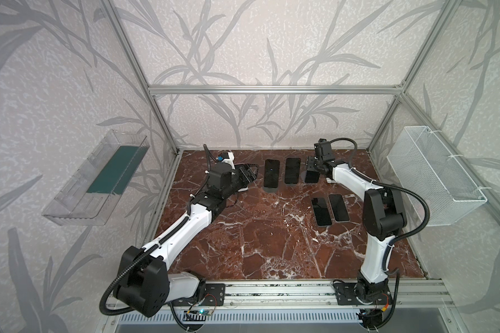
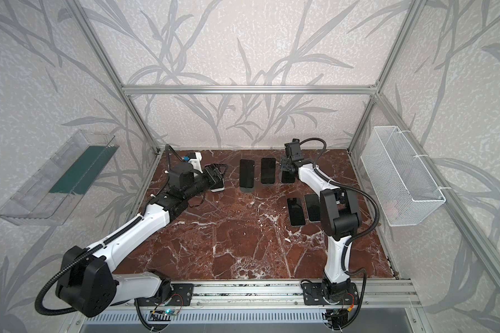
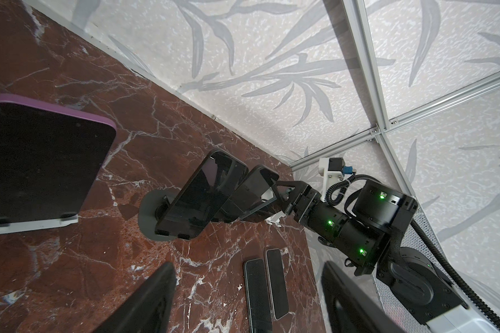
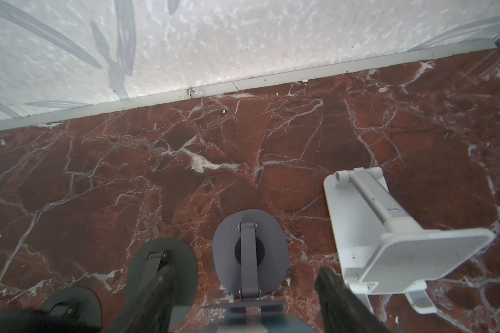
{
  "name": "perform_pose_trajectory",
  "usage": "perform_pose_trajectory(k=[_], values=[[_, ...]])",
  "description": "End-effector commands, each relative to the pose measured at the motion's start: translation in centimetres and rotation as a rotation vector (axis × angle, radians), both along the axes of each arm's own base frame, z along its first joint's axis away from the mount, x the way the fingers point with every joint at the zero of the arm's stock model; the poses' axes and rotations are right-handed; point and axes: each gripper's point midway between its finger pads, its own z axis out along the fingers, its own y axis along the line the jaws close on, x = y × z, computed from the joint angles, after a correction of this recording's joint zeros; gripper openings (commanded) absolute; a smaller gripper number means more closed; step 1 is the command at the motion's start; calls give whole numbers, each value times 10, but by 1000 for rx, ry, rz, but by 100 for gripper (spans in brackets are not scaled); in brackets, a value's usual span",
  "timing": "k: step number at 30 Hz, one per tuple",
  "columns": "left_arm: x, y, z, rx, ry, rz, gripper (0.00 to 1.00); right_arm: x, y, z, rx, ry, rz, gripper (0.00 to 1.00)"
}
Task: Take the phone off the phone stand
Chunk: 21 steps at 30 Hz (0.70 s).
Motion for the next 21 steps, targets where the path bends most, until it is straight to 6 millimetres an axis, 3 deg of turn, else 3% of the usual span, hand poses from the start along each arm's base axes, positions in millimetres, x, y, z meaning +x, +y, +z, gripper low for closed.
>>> perform_pose_trajectory(k=[1,6,11,13,21], values=[[1,-3,-2,-24,0,-15,80,-4,4,52,27,-123,22,63],[1,-4,-1,-29,0,-21,82,-16,7,67,24,-155,37,62],[0,-6,3,-35,-8,-31,93,-35,11,78,26,-179,54,62],[-1,-7,4,-38,-8,-40,99,-49,13,87,46,-200,65,62],[0,-7,3,-43,-6,-36,99,-106,24,90,58,-215,127,61]])
